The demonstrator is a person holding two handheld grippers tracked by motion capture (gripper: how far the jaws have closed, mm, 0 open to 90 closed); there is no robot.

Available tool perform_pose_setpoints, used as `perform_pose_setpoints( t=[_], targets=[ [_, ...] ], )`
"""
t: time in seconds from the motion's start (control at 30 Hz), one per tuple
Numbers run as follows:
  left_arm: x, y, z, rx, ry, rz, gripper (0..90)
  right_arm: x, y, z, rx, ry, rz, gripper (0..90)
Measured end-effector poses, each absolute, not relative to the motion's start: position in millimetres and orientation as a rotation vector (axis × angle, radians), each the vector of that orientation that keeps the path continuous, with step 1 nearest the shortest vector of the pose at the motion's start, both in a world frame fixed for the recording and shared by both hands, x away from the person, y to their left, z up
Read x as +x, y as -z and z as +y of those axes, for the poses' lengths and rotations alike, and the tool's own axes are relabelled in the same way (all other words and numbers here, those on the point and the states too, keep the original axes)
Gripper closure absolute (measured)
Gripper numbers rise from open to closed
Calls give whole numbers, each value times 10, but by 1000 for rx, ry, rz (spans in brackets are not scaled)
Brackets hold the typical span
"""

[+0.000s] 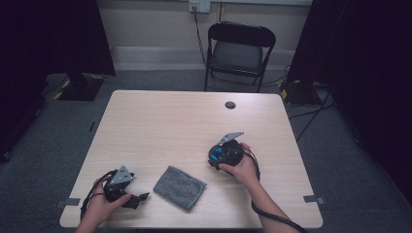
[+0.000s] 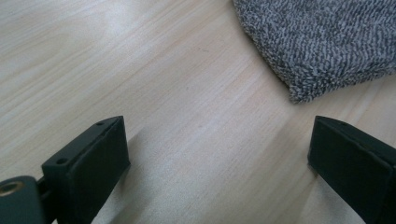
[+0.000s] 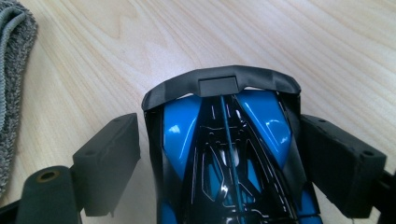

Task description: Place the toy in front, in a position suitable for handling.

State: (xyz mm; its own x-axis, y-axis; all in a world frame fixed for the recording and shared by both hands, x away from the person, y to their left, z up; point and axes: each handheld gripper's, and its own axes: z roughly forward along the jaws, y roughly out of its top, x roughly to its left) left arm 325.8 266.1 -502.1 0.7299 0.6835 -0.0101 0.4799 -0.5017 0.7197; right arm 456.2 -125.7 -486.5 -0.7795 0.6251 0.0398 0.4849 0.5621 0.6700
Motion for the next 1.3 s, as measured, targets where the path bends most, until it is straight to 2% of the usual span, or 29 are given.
perform_pose_setpoints(
  t=[0.4,1.3],
  targets=[
    [3260,5022,2662,2198,-359,872,45,4555,4915,-1260,888,-982,2578,222],
    [3261,5021,2662,2199,-359,871,45,4528,4918,-1281,873,-987,2544,246]
  ],
)
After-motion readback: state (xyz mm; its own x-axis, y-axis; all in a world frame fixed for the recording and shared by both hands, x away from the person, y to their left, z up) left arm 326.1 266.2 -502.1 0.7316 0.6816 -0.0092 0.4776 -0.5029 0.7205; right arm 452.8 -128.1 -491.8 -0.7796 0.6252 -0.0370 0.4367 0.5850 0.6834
